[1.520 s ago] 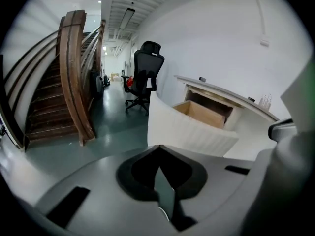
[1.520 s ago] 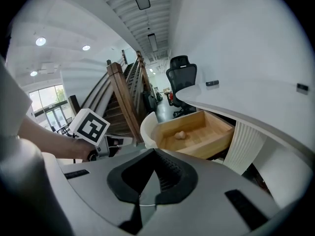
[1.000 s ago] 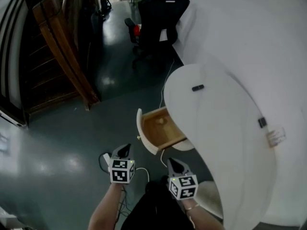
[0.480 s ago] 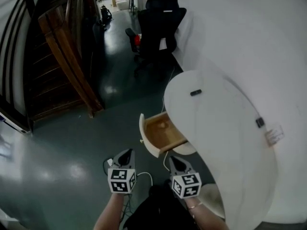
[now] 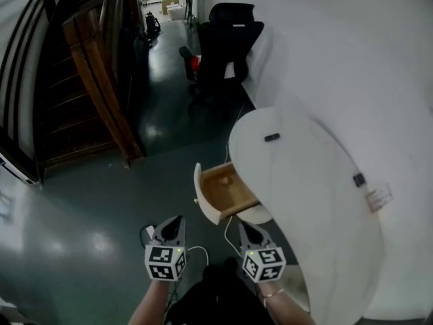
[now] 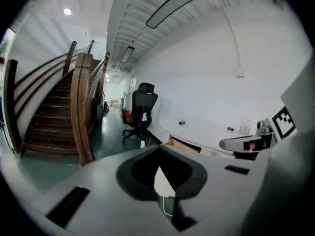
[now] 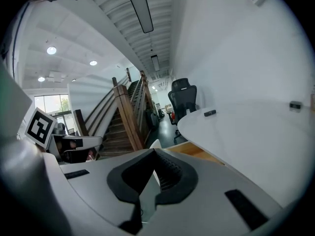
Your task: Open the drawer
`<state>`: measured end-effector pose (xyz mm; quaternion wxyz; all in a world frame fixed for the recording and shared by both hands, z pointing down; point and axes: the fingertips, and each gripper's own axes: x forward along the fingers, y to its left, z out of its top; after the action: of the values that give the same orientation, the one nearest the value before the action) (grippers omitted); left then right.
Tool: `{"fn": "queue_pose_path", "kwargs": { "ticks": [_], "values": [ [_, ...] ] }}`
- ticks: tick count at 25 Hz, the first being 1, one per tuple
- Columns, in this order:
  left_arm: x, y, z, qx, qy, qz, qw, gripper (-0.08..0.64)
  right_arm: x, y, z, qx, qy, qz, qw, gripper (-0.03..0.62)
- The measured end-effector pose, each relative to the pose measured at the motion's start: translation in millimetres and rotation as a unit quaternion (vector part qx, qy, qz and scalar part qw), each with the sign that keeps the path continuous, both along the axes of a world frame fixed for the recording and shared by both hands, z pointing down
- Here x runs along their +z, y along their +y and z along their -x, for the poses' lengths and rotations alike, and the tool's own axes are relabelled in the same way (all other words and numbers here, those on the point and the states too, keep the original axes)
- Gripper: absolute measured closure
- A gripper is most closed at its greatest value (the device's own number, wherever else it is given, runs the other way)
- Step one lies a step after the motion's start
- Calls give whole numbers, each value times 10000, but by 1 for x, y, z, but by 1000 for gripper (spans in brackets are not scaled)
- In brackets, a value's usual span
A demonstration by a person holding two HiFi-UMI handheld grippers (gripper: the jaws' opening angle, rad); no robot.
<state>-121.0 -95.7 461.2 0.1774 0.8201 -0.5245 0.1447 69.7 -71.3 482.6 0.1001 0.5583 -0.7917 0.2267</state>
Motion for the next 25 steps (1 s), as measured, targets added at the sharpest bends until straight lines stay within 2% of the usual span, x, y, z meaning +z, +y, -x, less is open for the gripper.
{"fn": "queue_pose_path", "kwargs": {
  "ticks": [6, 19, 25],
  "values": [
    [-3, 6, -2, 15, 179, -60, 9998, 557, -6, 4, 1, 23, -75, -111, 9999, 589],
    [-7, 7, -1, 69, 175, -181, 9997, 557, -15, 8, 5, 78, -113, -327, 9994, 589],
    [-5, 5, -2, 97, 146, -181, 9997, 557, -17, 9, 6, 66, 60, -336, 9994, 589]
  ]
}}
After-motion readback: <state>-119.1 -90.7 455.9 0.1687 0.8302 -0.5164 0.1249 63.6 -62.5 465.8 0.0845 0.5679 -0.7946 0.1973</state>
